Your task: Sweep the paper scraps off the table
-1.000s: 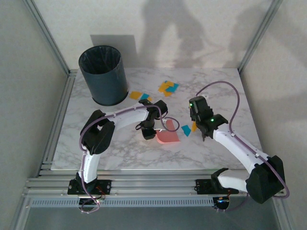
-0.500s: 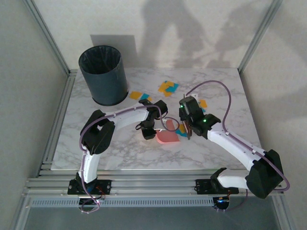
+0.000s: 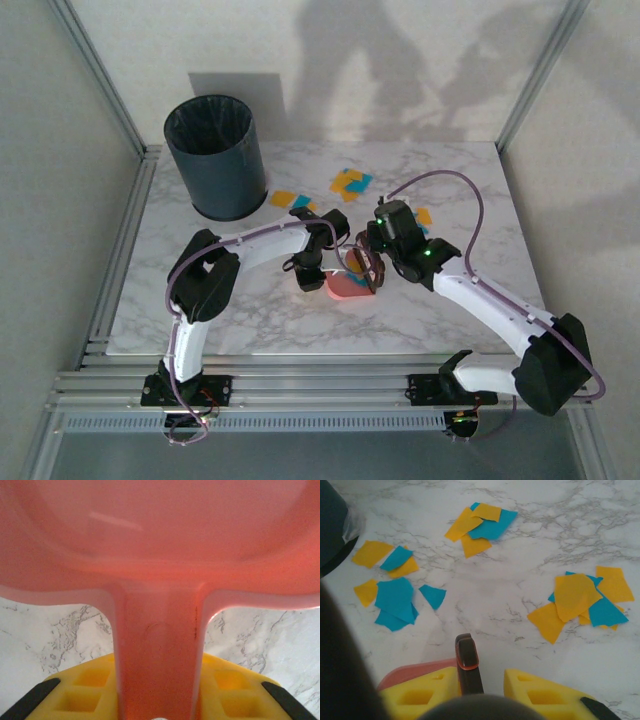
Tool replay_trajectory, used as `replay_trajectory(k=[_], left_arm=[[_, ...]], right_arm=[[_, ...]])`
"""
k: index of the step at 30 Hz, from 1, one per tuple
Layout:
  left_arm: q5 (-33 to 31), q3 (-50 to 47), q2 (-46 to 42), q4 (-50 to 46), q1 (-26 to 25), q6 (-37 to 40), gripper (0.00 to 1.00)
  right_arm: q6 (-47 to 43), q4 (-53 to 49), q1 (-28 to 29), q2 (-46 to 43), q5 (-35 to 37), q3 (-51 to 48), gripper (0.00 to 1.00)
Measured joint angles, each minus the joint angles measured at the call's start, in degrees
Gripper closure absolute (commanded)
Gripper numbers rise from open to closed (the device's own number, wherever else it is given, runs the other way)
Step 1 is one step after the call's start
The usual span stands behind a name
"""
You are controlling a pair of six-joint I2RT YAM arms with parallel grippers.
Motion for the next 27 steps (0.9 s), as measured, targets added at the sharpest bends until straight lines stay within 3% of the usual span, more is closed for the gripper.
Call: replay_trajectory(k=[9, 18, 27], left_arm=[[-0.04, -1.6, 0.0, 1.64, 0.17, -1.07, 1.0], [-0.28, -2.01, 0.0, 3.34, 1.27, -2.38, 1.0], [-0.5, -2.01, 0.0, 3.65, 1.51, -3.02, 1.0]], right_arm=[[1.14, -2.47, -2.23, -5.01, 0.46, -0.15, 1.0], [-1.7, -3.48, -12.9, -7.13, 0.9, -0.04, 1.0], [-5.86, -1.22, -22.67, -2.1, 8.2, 2.34, 1.0]])
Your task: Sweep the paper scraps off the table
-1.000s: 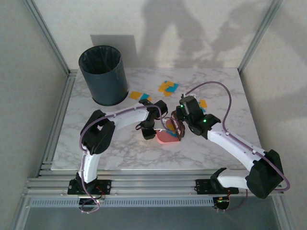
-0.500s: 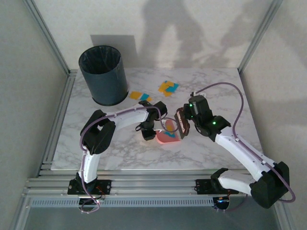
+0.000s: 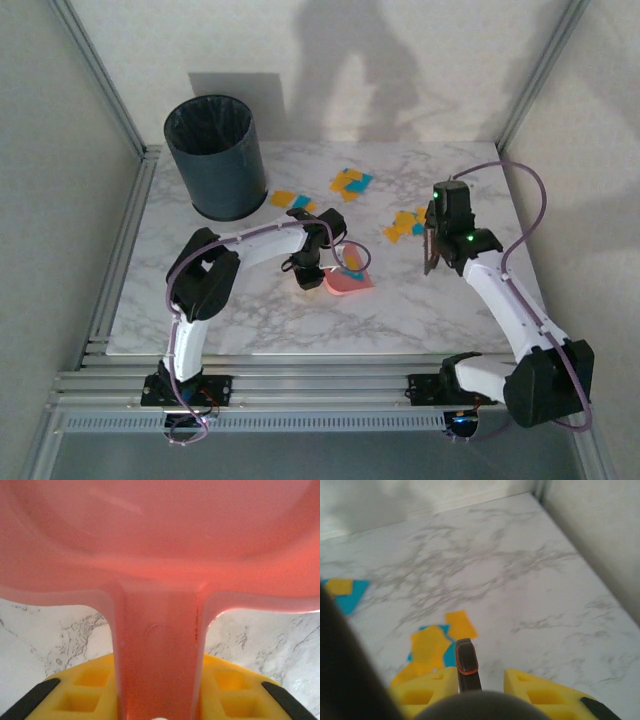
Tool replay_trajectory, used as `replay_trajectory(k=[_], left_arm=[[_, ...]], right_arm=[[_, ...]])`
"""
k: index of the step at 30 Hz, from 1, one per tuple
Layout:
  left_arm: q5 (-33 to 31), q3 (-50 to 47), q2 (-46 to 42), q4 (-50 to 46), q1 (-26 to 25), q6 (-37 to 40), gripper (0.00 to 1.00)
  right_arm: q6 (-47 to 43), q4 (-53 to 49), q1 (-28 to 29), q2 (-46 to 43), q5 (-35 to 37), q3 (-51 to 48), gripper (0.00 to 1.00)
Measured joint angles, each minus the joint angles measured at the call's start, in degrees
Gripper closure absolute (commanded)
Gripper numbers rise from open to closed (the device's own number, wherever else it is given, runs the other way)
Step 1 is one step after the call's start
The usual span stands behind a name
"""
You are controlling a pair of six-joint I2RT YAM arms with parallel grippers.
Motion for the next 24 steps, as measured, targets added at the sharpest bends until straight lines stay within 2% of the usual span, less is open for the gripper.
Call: replay_trajectory(k=[11, 24], left_arm=[[-0.17, 0.0, 0.0, -0.04, 0.02, -0.02, 1.0], [-0.2, 0.0, 0.0, -0.04, 0.26, -0.07, 1.0]], right_arm=[[-6.86, 8.57, -3.91, 14.12, 6.14, 7.06, 1.0], [-16.72, 15.37, -5.35, 27.45, 2.32, 15.19, 1.0]])
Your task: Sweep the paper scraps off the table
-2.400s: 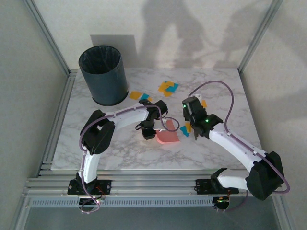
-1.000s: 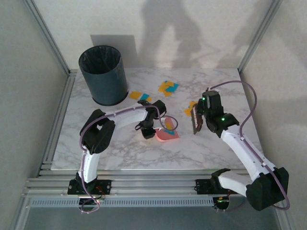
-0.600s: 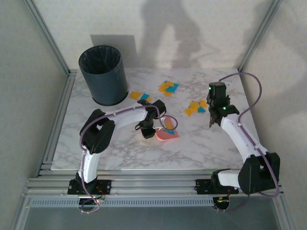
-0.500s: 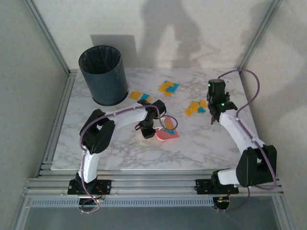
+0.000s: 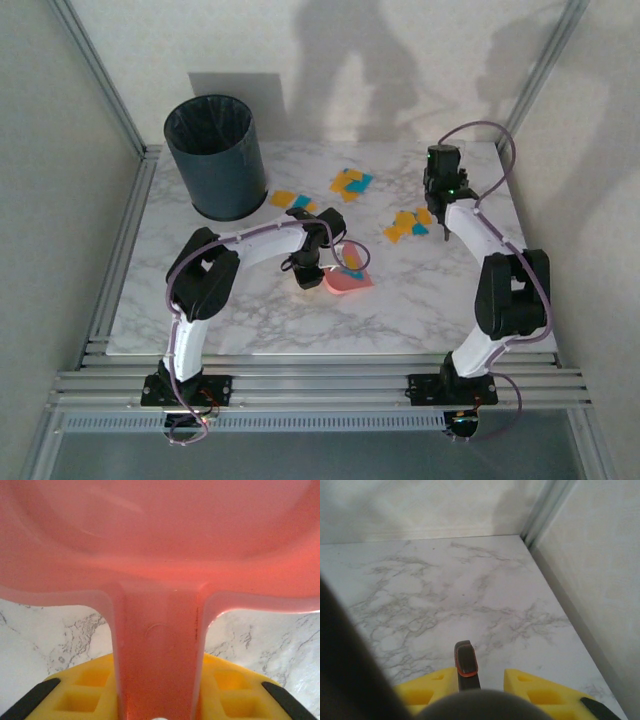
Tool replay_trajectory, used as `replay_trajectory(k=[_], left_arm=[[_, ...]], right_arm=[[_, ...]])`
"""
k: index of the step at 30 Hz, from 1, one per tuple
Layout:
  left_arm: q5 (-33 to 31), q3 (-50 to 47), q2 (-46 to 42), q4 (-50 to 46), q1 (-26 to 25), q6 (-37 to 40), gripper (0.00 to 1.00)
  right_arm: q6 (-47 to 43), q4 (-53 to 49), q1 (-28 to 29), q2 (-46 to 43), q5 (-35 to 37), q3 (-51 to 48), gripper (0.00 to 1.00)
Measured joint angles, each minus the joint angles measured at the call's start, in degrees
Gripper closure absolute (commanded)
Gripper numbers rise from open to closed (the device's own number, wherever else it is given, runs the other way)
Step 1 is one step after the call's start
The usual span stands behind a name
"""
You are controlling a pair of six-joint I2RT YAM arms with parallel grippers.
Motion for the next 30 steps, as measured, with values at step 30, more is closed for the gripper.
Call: replay_trajectory(k=[30], left_arm=[[0.07, 0.52, 0.17, -0.68, 0.2, -0.39, 1.0]], right_arm=[[-6.32, 5.14, 1.14, -7.3, -23.82, -8.98, 1.0]])
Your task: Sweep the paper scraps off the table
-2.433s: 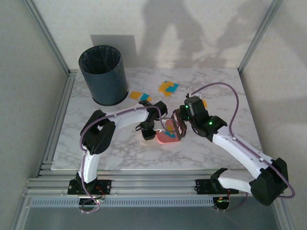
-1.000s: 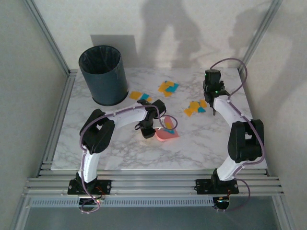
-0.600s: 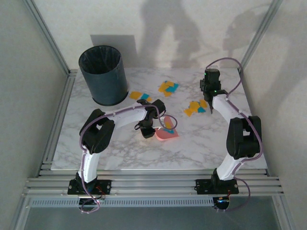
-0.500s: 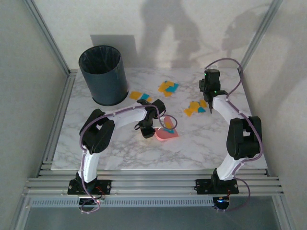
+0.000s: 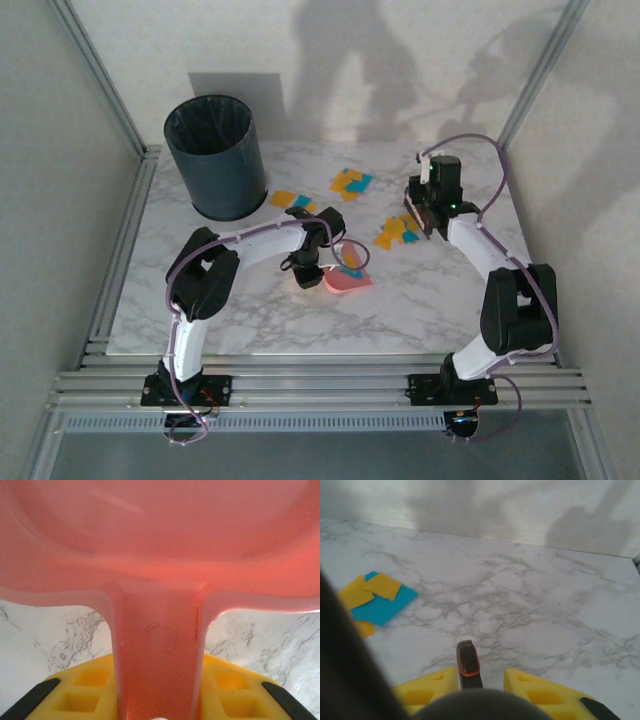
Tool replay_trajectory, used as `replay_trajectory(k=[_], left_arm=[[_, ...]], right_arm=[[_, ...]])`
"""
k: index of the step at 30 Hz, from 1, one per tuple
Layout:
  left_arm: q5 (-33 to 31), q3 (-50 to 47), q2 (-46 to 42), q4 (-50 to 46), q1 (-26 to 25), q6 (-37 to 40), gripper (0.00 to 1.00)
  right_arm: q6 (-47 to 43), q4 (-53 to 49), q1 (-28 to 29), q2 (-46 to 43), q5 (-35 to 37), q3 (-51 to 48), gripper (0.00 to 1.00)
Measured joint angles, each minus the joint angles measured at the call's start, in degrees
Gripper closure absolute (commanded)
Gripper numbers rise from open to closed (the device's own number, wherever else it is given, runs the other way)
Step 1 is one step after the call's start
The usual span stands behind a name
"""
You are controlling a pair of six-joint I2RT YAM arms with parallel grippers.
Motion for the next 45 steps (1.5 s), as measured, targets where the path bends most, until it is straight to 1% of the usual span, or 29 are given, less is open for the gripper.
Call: replay_trajectory(k=[6, 13, 23, 35, 45], left_arm=[[0.02, 1.46, 1.25, -1.27, 0.04, -0.85, 1.0], [0.17, 3.87, 3.48, -2.95, 0.04, -2.56, 1.0], [0.2, 6.54, 4.5, -4.79, 0.07, -3.85, 1.0], [0.24, 7.1, 4.68, -5.51, 0.04, -4.09, 1.0], [0.22, 7.17, 4.7, -5.77, 0.04, -4.09, 1.0]], right_arm=[[0.02, -1.46, 3.3, -3.61, -0.87, -2.91, 1.0], [0.24, -2.69, 7.3, -6.19, 0.26, -4.85, 1.0], [4.76, -5.64, 11.98, -12.74, 0.48, -9.27, 1.0], [7.8, -6.49, 15.28, -13.6, 2.03, -9.7, 1.0], [10.64, -10.27, 18.49, -14.01, 4.81, -8.35, 1.0]])
